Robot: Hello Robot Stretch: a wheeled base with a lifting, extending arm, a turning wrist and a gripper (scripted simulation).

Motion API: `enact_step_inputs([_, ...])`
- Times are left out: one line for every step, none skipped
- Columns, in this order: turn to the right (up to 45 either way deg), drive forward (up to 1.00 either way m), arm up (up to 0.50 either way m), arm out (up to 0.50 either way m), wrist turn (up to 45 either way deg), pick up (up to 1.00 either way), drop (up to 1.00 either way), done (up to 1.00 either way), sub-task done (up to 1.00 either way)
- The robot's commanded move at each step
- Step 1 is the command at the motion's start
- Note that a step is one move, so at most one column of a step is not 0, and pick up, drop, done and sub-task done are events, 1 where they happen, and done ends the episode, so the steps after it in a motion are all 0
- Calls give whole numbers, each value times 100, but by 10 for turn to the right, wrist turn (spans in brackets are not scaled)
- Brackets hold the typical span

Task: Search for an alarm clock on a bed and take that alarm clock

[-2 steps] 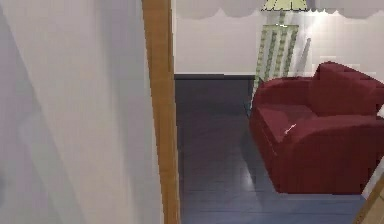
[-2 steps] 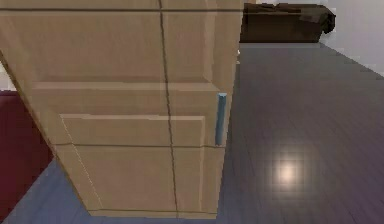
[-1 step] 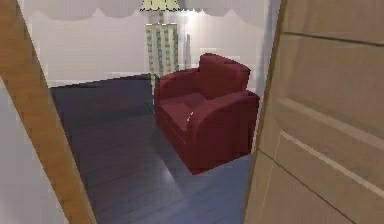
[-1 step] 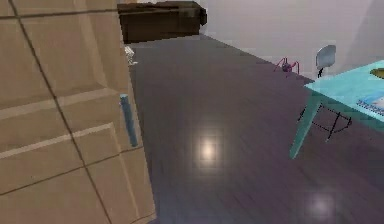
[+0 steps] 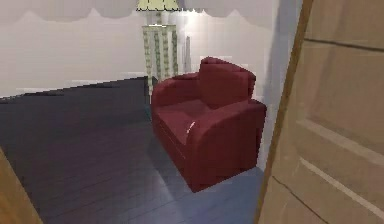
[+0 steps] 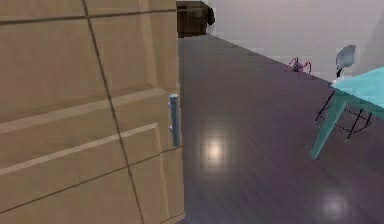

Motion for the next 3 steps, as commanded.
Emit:
enact_step_inputs([450,0,0,0,0,0,0,0,0])
enact_step_inputs([450,0,0,0,0,0,0,0,0])
enact_step_inputs([450,0,0,0,0,0,0,0,0])
